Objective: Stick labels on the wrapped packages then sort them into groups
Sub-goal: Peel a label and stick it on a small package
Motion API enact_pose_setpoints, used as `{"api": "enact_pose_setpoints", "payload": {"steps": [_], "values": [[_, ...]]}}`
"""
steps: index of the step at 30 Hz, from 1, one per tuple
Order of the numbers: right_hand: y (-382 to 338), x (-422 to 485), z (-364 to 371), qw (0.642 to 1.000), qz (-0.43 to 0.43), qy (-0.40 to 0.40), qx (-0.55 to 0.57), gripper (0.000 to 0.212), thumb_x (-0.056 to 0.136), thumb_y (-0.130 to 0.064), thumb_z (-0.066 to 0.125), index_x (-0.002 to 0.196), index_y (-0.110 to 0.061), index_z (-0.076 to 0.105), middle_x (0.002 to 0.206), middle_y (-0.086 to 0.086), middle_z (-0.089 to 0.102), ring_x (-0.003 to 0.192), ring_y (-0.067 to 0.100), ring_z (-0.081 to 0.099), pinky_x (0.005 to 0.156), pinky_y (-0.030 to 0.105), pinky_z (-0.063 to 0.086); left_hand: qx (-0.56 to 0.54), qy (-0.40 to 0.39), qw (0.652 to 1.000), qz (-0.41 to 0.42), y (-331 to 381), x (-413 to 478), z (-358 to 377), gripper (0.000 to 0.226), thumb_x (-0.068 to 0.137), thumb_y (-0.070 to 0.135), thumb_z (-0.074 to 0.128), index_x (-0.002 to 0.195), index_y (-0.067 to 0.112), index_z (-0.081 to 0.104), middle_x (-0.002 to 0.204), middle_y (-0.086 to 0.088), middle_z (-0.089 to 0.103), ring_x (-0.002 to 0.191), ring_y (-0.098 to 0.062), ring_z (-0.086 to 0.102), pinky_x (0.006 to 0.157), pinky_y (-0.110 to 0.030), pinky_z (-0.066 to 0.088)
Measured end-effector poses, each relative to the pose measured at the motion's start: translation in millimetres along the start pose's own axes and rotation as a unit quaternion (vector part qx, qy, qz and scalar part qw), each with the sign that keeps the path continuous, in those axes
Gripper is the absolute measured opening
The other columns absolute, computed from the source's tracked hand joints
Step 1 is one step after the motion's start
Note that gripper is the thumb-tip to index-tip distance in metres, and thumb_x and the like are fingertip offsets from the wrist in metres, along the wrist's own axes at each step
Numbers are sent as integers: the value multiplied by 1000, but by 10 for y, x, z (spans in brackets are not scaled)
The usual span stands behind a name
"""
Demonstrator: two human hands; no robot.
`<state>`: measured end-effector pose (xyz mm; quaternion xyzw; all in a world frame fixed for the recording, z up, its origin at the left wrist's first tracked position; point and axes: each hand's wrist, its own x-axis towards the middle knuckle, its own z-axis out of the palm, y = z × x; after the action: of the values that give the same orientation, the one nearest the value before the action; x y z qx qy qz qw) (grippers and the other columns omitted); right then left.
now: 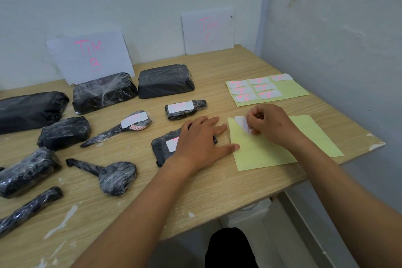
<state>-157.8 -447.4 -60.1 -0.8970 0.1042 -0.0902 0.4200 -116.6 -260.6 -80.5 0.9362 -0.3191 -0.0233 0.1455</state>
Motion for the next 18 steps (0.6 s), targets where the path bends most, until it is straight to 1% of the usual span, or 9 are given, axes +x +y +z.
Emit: {"api": "enact_pose_setpoints", "payload": {"steps": [3, 5, 6, 8, 10, 12, 14, 15, 18], "values": [[34, 20, 1, 999, 22, 19, 31, 18, 87, -11, 54, 71, -7, 61, 63, 4, 66, 52, 7, 62, 47, 10, 39, -8, 19, 1000, 3, 1, -15, 10, 74, 78, 73, 48, 142, 35, 38, 153, 14, 29, 142, -9, 19, 115, -37, 9], [43, 29, 2, 998, 32, 18, 50, 18, 88, -12, 55, 72, -8, 61, 65, 3, 66, 55, 11, 65, 50, 14, 41, -41, 52, 998, 5, 5, -37, 20, 76, 77, 70, 54, 141, 33, 36, 148, 14, 35, 138, -9, 25, 113, -34, 11], [43, 33, 2, 998, 33, 16, 54, 18, 88, -13, 56, 71, -8, 61, 65, 3, 66, 56, 12, 66, 52, 16, 42, -56, 70, 996, 11, 4, -49, 27, 75, 77, 68, 57, 139, 34, 35, 145, 14, 37, 136, -8, 28, 113, -33, 13], [40, 33, 2, 998, 29, 14, 53, 20, 88, -12, 56, 68, -10, 60, 63, 2, 65, 54, 10, 65, 51, 14, 42, -61, 100, 992, 41, 2, -65, 52, 70, 77, 66, 58, 137, 39, 35, 145, 14, 35, 135, -8, 30, 113, -35, 15], [39, 35, 4, 998, 26, 14, 48, 20, 87, -12, 56, 68, -9, 60, 61, 2, 65, 51, 7, 63, 51, 14, 42, -61, 122, 988, 70, -4, -66, 81, 64, 77, 66, 55, 135, 41, 40, 146, 11, 33, 135, -10, 28, 112, -38, 17], [41, 36, 7, 999, 25, 12, 44, 18, 86, -12, 56, 70, -7, 62, 61, 2, 65, 50, 6, 62, 54, 17, 43, -60, 139, 984, 96, -5, -60, 94, 58, 77, 64, 52, 129, 39, 50, 142, 11, 36, 134, -13, 28, 113, -40, 18], [40, 33, 8, 999, 24, 12, 48, 18, 87, -13, 56, 73, -4, 63, 62, 4, 66, 51, 6, 62, 57, 21, 44, -34, 133, 983, 124, -3, -51, 93, 49, 81, 62, 48, 123, 37, 59, 137, 15, 43, 133, -13, 29, 113, -46, 17], [39, 30, 8, 999, 21, 12, 47, 18, 87, -13, 56, 74, -2, 64, 63, 5, 66, 52, 8, 62, 59, 22, 44, -22, 119, 984, 132, 2, -52, 87, 46, 85, 60, 47, 121, 37, 61, 135, 17, 46, 134, -13, 28, 113, -48, 15], [38, 20, 10, 999, 16, 6, 43, 21, 88, -13, 56, 76, 2, 64, 64, 6, 67, 55, 10, 61, 62, 25, 46, -10, 81, 989, 124, 13, -59, 63, 40, 91, 56, 46, 125, 38, 58, 137, 20, 47, 136, -10, 25, 115, -46, 7]]}}
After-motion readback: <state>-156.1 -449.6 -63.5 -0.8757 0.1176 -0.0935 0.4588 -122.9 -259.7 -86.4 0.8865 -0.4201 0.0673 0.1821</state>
